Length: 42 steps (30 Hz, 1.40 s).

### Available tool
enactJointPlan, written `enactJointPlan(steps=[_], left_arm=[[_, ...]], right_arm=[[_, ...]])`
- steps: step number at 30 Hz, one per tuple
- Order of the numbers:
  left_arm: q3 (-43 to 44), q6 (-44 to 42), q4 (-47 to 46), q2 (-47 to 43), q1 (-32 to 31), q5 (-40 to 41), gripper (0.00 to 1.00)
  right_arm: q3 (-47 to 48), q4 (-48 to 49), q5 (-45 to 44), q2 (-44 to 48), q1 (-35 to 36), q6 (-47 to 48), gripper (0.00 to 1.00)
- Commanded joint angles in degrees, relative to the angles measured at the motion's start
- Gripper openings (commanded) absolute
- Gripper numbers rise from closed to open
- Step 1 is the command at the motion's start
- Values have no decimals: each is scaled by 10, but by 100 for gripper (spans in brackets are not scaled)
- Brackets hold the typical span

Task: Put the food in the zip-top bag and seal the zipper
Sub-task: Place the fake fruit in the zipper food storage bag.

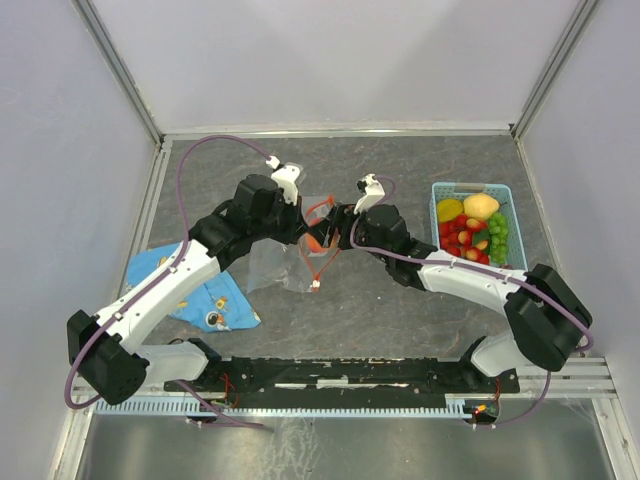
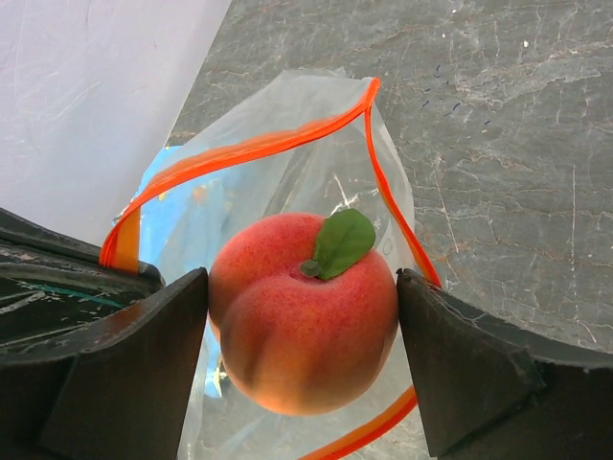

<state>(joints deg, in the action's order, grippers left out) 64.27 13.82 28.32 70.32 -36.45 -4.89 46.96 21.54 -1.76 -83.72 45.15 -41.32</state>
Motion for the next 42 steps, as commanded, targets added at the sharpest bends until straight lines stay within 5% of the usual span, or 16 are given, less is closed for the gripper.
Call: enactJointPlan(steps=[1,14,26,42], left_arm=[[4,28,-28,-14,5,-11,3],[2,29,-28,-14,9,-8,3],[2,30,-27,-15,13,-5,3],[2,30,-28,-15,16,-5,3]], right_arm=[[31,4,-1,17,2,14,86],[50,-82,2,81,1,75,94],[134,-349,-77,155,-31,192,97],[159,-464,-177,114,-266,185,99]])
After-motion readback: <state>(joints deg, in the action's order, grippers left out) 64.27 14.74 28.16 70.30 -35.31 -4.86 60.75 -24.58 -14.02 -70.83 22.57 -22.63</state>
